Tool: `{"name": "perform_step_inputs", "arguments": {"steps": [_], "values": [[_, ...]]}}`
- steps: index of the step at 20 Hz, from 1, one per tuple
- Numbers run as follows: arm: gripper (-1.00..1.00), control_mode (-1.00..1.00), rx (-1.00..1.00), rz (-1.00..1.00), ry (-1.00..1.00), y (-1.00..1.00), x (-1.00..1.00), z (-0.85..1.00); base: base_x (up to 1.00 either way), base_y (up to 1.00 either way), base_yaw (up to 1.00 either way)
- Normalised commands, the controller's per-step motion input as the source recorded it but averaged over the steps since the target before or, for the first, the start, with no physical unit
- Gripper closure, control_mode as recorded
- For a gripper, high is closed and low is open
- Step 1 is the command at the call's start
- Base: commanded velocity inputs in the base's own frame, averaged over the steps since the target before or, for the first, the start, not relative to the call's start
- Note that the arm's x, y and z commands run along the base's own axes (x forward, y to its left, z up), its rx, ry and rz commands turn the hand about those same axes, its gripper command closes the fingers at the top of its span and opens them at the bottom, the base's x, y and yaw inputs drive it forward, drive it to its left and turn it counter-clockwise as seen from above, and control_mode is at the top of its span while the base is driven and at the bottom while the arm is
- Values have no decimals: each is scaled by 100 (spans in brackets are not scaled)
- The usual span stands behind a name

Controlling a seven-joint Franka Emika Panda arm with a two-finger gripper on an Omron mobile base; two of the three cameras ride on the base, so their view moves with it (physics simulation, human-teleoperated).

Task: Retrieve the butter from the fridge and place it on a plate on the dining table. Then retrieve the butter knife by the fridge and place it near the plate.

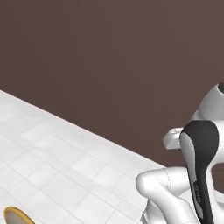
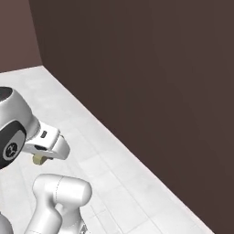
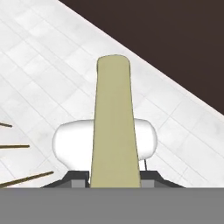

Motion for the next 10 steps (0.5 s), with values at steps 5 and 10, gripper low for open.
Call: {"name": "perform_step_inputs", "arguments": {"steps": [5, 10], "values": [[100, 100, 0, 0, 0, 0, 0, 0, 100, -21, 49], [100, 100, 0, 0, 0, 0, 0, 0, 73, -22, 76]]}}
